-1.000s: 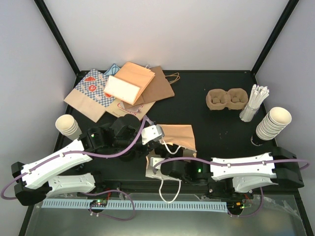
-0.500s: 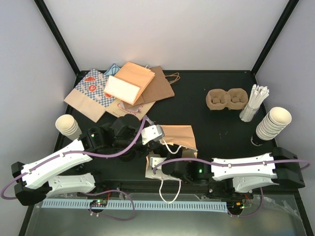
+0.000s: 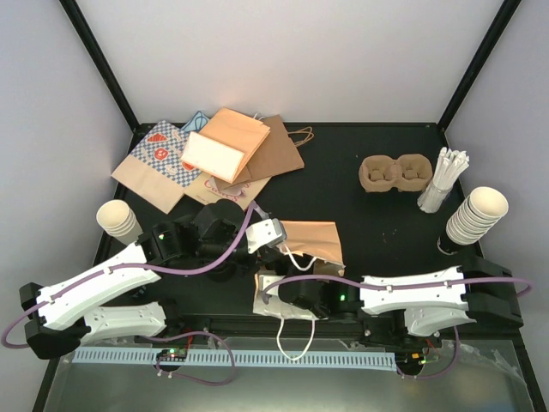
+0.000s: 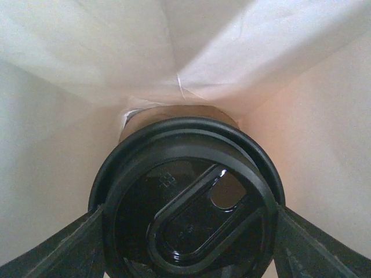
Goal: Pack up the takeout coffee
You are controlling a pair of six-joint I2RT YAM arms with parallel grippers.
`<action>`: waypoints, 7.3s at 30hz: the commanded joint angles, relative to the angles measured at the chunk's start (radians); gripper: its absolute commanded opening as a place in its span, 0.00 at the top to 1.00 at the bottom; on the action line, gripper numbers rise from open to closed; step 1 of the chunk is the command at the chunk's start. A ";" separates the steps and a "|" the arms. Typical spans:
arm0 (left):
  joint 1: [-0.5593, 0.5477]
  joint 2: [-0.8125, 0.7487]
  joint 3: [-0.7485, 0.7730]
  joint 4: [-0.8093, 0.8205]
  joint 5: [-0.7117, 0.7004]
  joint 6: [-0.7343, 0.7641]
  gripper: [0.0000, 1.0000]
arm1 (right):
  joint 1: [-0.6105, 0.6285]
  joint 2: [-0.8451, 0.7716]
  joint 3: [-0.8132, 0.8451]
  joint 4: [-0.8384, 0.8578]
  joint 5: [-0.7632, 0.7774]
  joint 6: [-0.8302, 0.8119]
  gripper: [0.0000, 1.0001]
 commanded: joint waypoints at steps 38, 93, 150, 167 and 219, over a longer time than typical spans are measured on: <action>-0.008 -0.034 0.034 0.037 0.077 -0.039 0.98 | -0.106 0.213 0.118 -0.153 -0.127 0.096 0.43; 0.145 0.117 0.518 -0.094 -0.085 -0.089 0.01 | -0.418 0.259 0.294 -0.349 -0.529 0.135 0.44; 0.709 0.110 -0.295 0.231 0.247 -0.401 0.09 | -0.597 0.649 0.586 -0.578 -0.600 0.155 0.41; 0.688 0.089 -0.282 0.224 0.255 -0.403 0.09 | -0.592 0.453 0.528 -0.457 -0.595 0.166 0.40; 0.688 -0.078 -0.174 0.017 0.156 -0.319 0.06 | -0.593 0.048 0.581 -0.424 -0.662 0.220 0.00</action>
